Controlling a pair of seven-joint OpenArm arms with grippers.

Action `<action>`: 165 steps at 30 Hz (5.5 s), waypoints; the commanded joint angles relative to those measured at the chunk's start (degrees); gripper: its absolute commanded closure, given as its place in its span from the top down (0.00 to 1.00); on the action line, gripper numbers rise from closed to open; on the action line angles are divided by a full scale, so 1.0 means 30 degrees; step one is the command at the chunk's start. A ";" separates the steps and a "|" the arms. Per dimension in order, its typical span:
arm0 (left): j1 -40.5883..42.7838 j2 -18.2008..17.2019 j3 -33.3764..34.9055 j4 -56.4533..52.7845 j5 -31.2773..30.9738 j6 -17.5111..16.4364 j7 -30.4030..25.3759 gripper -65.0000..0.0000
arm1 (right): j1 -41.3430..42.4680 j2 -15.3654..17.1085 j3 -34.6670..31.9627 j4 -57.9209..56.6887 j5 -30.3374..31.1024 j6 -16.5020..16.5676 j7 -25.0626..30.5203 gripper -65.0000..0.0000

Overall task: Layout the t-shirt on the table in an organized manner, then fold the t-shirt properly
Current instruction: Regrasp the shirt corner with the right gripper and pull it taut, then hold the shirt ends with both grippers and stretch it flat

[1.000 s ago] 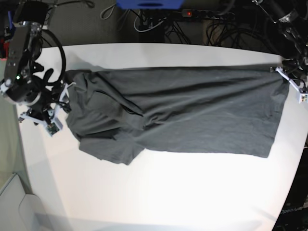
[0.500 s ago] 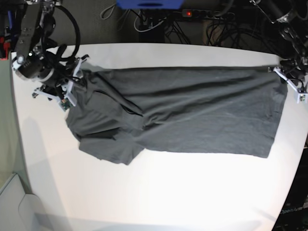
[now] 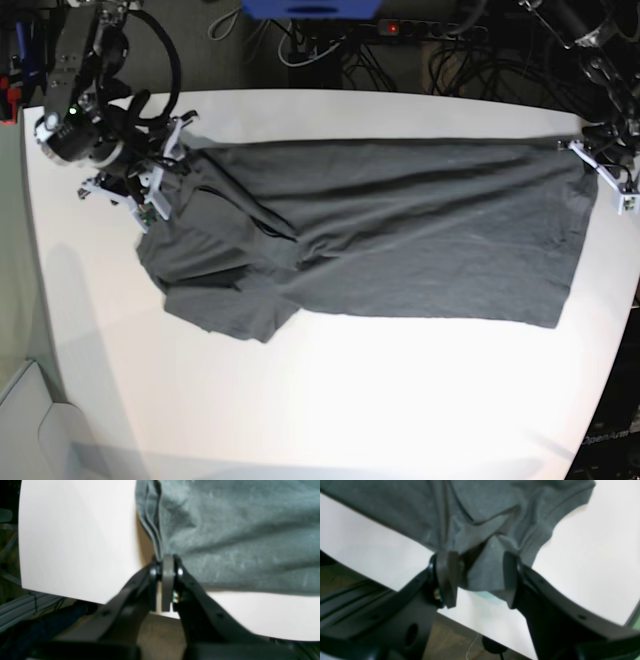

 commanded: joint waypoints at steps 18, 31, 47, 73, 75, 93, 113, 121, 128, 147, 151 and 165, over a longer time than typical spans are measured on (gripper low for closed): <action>-0.0170 -0.0481 -0.0053 0.0181 -0.0139 0.0057 -0.0259 0.01 | 0.0158 -0.0776 -0.0772 0.0275 0.0180 -0.0061 0.0298 0.47; -0.0170 -0.0393 -0.0053 0.0357 -0.0139 0.0057 -0.0259 0.01 | -0.0017 -0.0629 -0.0655 -0.0575 0.0093 -0.0061 0.0357 0.47; -0.0023 -0.0393 -0.0082 0.0357 -0.0139 0.0028 -0.0288 0.01 | -0.0457 -0.0131 -0.0772 -0.1689 0.0093 -0.0061 0.2408 0.06; 0.0065 -0.0510 -0.0082 0.0152 0.0037 0.0028 -0.1461 0.01 | -0.0398 0.2477 0.1630 -0.0927 0.3111 -0.0061 0.2320 0.00; 0.0211 -0.0510 -0.0082 0.0152 0.0008 0.0028 -0.1461 0.01 | -0.0076 0.2594 0.1630 -0.1542 0.3111 -0.0061 0.2379 0.00; 0.0827 -0.0481 -0.0082 0.0123 -0.0110 0.0028 -0.1666 0.01 | 0.3323 0.3005 0.1513 -0.7461 0.3082 -0.0061 0.3200 0.05; 0.0856 -0.0481 -0.0902 0.0386 -0.0139 0.0028 -0.1666 0.67 | 0.0246 0.1950 0.3330 -0.1894 0.3140 -0.0061 0.3053 0.57; 0.0710 -0.0510 -0.2368 0.0650 -0.0168 -0.0001 -0.1607 0.67 | -0.0457 0.0836 0.3184 -0.2421 0.3140 -0.0061 0.3229 0.56; -0.0316 -0.0188 -0.2192 0.2408 -0.0666 0.0028 -0.1314 0.67 | 0.0569 0.0895 0.3184 -0.4707 0.3140 -0.0061 0.3229 0.31; -0.1371 -0.0627 -0.0433 -0.3980 -0.0461 0.0292 -0.3014 0.02 | 0.0510 0.0924 0.3154 -0.6436 0.3082 -0.0061 0.3405 0.09; -0.0609 -0.0774 -0.0463 -0.3833 -0.0491 0.0292 -0.3014 0.02 | -0.0076 0.1070 0.3154 -0.6993 0.3052 -0.0061 0.4958 0.09; 0.1354 -0.0891 -0.0492 -0.1782 -0.0637 0.0292 -0.2779 0.02 | -0.2450 0.3063 0.3154 -0.5762 0.3052 -0.0061 0.5339 0.09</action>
